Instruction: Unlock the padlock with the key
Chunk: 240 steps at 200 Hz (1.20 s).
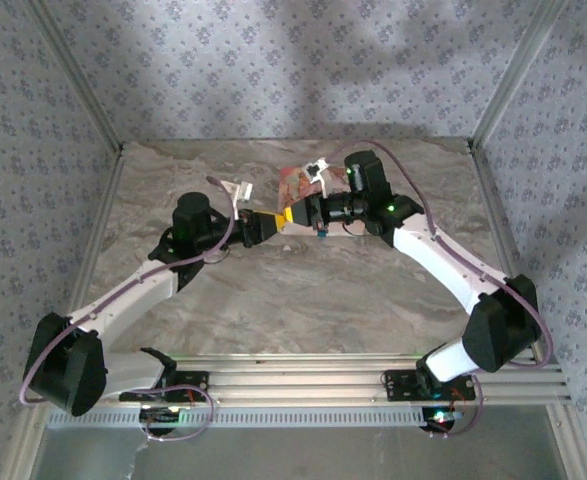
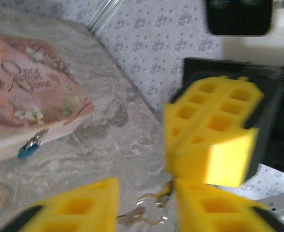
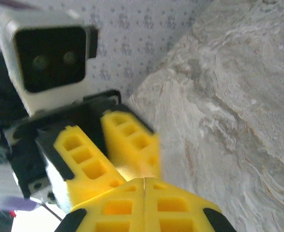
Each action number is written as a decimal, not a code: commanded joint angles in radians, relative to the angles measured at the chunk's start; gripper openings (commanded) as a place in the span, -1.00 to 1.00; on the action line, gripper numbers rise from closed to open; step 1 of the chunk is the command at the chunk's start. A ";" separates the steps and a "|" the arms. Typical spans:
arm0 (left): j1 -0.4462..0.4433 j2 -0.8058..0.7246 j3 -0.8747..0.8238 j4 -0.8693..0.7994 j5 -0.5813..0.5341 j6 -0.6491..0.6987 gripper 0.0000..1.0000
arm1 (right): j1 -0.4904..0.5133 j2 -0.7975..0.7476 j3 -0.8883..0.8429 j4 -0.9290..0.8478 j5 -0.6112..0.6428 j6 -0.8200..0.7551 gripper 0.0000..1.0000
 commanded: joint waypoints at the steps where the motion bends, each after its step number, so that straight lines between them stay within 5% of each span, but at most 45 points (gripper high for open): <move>1: 0.034 -0.036 0.049 -0.004 0.054 0.040 0.05 | 0.007 -0.021 0.099 -0.256 0.008 -0.236 -1.00; 19: 0.036 -0.077 0.051 -0.044 0.018 0.037 0.27 | 0.002 -0.019 0.146 -0.334 0.005 -0.290 -1.00; 49: 0.021 -0.112 0.051 -0.052 0.052 0.084 0.33 | -0.010 -0.013 0.197 -0.420 -0.039 -0.359 -1.00; 112: -0.008 -0.031 0.015 0.153 0.173 0.004 -0.13 | -0.026 -0.022 0.188 -0.385 -0.091 -0.339 -1.00; 195: -0.040 0.047 0.010 0.266 0.213 -0.040 -0.29 | -0.064 -0.069 0.130 -0.310 -0.125 -0.325 -1.00; 240: -0.042 0.067 0.015 0.285 0.218 -0.055 -0.21 | -0.070 -0.074 0.112 -0.280 -0.139 -0.308 -1.00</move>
